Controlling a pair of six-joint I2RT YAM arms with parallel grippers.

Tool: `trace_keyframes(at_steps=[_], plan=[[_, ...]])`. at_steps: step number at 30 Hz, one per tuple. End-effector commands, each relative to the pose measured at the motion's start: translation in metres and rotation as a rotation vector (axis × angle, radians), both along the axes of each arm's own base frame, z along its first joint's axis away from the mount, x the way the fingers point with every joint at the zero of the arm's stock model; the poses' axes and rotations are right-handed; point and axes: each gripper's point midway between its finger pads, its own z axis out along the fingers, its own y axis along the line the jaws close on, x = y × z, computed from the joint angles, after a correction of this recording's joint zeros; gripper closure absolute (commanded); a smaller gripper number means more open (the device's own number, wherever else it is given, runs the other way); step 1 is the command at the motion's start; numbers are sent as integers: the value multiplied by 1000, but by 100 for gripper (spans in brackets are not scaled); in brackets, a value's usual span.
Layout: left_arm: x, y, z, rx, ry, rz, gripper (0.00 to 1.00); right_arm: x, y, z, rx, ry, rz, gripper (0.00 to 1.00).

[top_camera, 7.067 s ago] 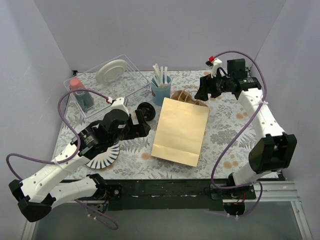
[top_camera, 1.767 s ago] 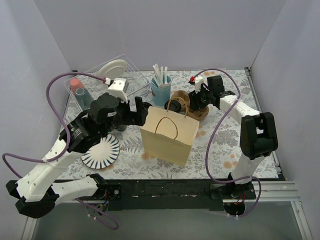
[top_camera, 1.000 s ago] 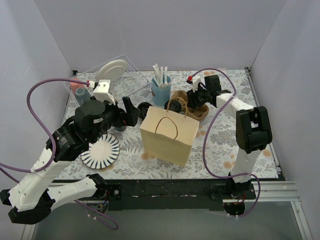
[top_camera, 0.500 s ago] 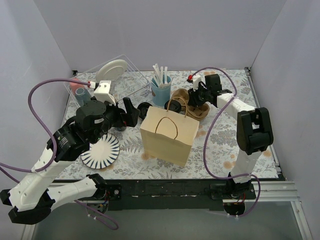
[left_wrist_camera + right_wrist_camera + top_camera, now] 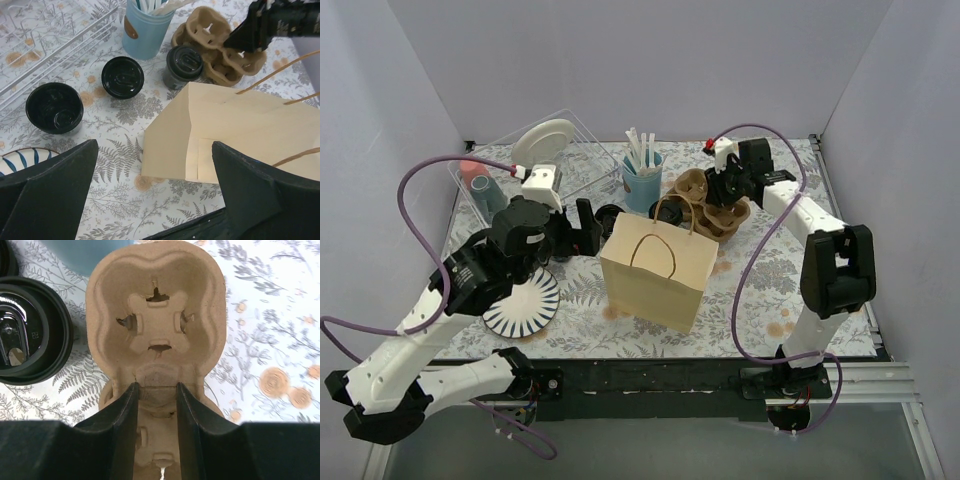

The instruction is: Pack the takeout coffee

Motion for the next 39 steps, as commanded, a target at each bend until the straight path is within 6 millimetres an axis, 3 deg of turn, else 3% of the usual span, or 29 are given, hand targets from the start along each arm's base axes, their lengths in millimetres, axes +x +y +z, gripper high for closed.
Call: trace_keyframes(at_steps=[1,3,4,5,8,9,10,15,17,20,24,28,31,36,39], plan=[[4,4,-20,54,50,36,2,3,-27,81,2,-83,-133,69],[5,0,-28,65,75,30,2,2,-30,113,13,-123,-152,69],[5,-1,-31,67,82,27,2,-5,-33,120,11,-105,-167,69],[5,-3,-34,67,91,25,3,-5,-33,141,25,-137,-172,69],[5,-11,-42,50,107,6,5,-22,-36,176,52,-148,-189,69],[6,-13,-41,32,101,2,7,-29,-36,202,75,-188,-188,69],[6,-16,-42,20,108,4,8,-36,-33,214,98,-200,-175,69],[10,-27,-48,1,124,-14,12,-87,-20,293,257,-297,-100,70],[11,-30,-51,-12,142,-4,13,-115,-6,321,321,-340,-10,70],[10,-37,-58,-32,164,-20,13,-150,10,346,401,-362,85,71],[10,-41,-70,-33,181,-31,16,-191,33,363,524,-325,181,73],[8,-38,-77,-35,188,-15,19,-245,76,383,671,-323,340,74],[7,-37,-72,-60,176,-14,23,-266,95,378,711,-282,400,74],[3,-38,-65,-90,161,-31,27,-264,114,350,656,-246,372,74],[1,-39,-62,-106,150,-47,28,-263,118,346,644,-266,381,74]])
